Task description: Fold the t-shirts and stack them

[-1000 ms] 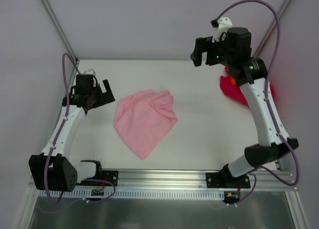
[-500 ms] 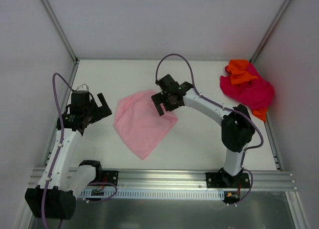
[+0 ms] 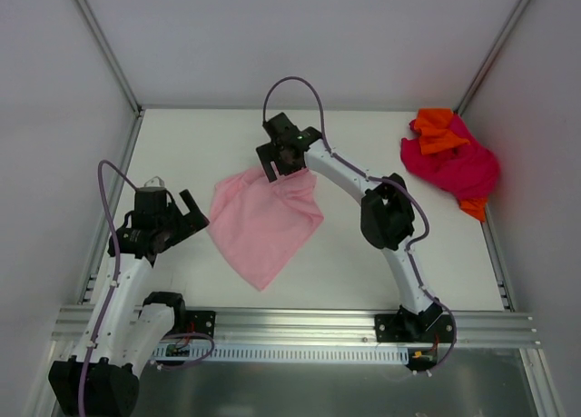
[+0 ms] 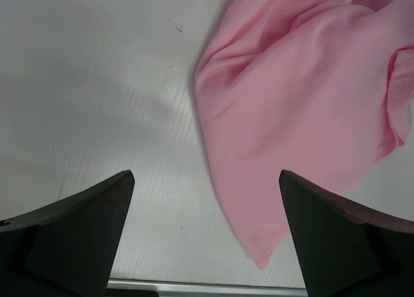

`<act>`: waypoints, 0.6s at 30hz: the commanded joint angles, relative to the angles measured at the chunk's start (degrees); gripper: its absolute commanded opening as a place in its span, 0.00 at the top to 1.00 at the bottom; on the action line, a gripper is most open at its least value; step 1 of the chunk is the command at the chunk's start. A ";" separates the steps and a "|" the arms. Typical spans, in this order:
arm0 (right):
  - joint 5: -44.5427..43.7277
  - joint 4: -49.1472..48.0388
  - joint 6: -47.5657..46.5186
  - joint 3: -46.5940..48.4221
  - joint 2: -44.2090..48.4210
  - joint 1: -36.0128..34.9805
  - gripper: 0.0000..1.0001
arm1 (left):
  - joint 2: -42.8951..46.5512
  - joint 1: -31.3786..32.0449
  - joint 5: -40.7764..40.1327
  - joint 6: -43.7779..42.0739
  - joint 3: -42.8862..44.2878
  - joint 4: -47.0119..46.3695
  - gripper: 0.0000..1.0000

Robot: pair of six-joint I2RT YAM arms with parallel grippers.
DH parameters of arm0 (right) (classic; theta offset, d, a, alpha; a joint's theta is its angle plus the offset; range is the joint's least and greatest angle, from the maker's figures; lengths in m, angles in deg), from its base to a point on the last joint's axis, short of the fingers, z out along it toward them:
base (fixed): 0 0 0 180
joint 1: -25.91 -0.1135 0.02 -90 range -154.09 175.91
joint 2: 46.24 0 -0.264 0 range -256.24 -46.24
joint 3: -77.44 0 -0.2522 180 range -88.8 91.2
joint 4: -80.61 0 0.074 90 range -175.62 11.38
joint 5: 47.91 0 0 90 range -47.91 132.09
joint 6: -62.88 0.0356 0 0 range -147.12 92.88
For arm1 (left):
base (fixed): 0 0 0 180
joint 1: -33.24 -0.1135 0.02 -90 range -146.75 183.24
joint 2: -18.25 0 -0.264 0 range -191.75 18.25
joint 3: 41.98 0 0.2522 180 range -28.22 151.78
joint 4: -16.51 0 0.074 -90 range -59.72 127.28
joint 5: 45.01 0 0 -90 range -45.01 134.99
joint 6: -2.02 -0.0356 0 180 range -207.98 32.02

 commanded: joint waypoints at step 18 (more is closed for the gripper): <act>-6.18 4.20 0.57 -7.72 11.62 3.47 0.99 | -11.30 2.02 3.16 5.93 -1.63 -10.08 0.03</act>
